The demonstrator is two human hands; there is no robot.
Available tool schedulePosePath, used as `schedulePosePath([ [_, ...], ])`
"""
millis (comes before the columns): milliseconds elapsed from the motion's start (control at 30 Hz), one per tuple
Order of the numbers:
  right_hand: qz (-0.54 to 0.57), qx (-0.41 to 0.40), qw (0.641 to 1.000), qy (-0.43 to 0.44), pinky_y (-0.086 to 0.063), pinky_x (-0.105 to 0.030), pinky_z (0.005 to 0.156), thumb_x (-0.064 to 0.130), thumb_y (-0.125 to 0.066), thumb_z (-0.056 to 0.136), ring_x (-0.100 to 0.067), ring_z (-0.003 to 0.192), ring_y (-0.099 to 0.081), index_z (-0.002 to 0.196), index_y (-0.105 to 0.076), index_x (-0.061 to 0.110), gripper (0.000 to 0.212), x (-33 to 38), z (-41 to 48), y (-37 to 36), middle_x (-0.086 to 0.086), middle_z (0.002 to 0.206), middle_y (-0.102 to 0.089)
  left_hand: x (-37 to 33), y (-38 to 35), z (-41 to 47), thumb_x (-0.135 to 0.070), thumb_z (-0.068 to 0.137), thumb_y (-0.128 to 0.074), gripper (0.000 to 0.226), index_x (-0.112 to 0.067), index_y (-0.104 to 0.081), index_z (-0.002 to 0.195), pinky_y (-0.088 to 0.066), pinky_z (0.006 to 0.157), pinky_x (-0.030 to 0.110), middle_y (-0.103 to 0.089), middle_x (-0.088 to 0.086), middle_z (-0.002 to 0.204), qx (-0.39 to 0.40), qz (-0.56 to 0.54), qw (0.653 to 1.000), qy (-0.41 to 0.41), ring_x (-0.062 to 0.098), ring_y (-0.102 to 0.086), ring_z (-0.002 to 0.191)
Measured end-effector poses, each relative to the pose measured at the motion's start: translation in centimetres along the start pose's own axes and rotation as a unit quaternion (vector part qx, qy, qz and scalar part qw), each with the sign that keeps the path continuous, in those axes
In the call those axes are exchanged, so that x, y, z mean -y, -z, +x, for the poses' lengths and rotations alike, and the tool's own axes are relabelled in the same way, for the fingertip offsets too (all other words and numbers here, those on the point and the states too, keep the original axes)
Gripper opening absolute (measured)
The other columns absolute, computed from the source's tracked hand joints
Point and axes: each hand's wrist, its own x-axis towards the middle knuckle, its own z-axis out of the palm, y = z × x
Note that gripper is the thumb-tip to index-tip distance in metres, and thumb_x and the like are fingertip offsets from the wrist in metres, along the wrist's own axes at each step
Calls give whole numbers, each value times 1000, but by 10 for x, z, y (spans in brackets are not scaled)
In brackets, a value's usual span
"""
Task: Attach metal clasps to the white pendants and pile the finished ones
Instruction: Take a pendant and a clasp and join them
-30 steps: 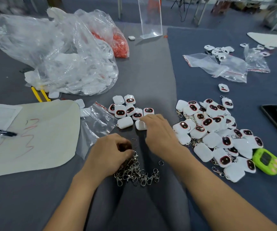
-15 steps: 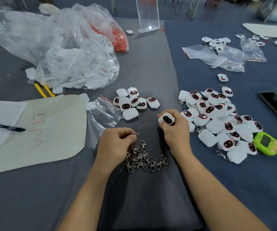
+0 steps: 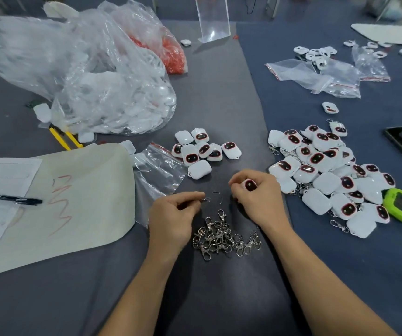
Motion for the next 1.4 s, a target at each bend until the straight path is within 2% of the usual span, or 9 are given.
schedulePosePath([
  [167, -26, 51, 998, 37, -50, -16, 71, 27, -78, 75, -2, 71, -68, 76, -77, 35, 8, 2, -3, -1, 20, 73, -72, -2, -8, -3, -22, 79, -84, 24, -44, -77, 76, -48, 63, 7, -74, -23, 73, -33, 15, 999, -4, -5, -69, 68],
  [367, -58, 130, 985, 94, -51, -14, 77, 32, -77, 79, 4, 81, -69, 95, -77, 41, 19, -2, -3, -3, 28, 82, -73, -6, -20, 2, -17, 79, -84, 28, -42, -77, 69, -52, 63, 11, -74, -18, 70, -44, -6, 999, 6, -1, -71, 66],
  [600, 32, 135, 989, 57, -45, -10, 64, 27, -77, 81, -1, 70, -68, 81, -79, 34, 8, -8, 8, 0, 22, 72, -73, -8, -23, 4, -17, 79, -82, 24, -41, -79, 77, -51, 65, 25, -74, -11, 66, -35, -15, 999, -2, 3, -66, 60],
  [767, -15, 190, 980, 55, -46, -14, 62, 29, -80, 81, 1, 65, -66, 78, -77, 38, 10, -7, 17, 3, 24, 70, -71, -10, -31, 2, -14, 82, -77, 30, -43, -77, 73, -47, 65, 6, -73, -25, 74, -81, 53, 995, -10, -8, -68, 72],
  [867, -110, 248, 960, 67, -44, -11, 62, 38, -84, 75, 2, 67, -63, 82, -77, 41, 10, -1, 21, 11, 26, 65, -66, -11, -35, -6, -18, 83, -76, 33, -50, -74, 76, -44, 73, 1, -69, -38, 81, -132, 110, 985, -16, -16, -64, 81],
  [967, -192, 318, 923, 98, -47, -23, 64, 44, -84, 71, -7, 67, -57, 94, -74, 43, 25, 7, 18, 16, 15, 56, -58, -11, -36, -8, -17, 82, -76, 33, -49, -73, 75, -44, 73, 2, -68, -39, 82, -148, 121, 981, -14, -14, -65, 80],
  [1133, -213, 362, 902, 96, -57, -35, 77, 34, -76, 84, -22, 83, -66, 91, -76, 35, 7, 15, 14, 19, 9, 75, -67, -11, -38, -5, -16, 81, -75, 34, -48, -73, 71, -43, 70, 2, -69, -34, 78, -148, 139, 979, 0, -10, -64, 78],
  [1233, -227, 355, 901, 98, -56, -37, 80, 35, -72, 87, -23, 87, -66, 91, -74, 32, 6, 15, 17, 20, 6, 83, -73, -8, -37, -6, -14, 81, -75, 34, -47, -74, 73, -43, 70, 2, -69, -34, 80, -148, 126, 981, -3, -10, -65, 79],
  [1400, -211, 188, 956, 80, -55, -37, 80, 34, -69, 92, -21, 89, -69, 91, -75, 31, 6, 1, 37, 25, 8, 91, -77, -7, -36, -6, -14, 81, -75, 36, -49, -74, 72, -47, 70, 7, -71, -31, 79, -149, 109, 983, -5, -8, -66, 78],
])
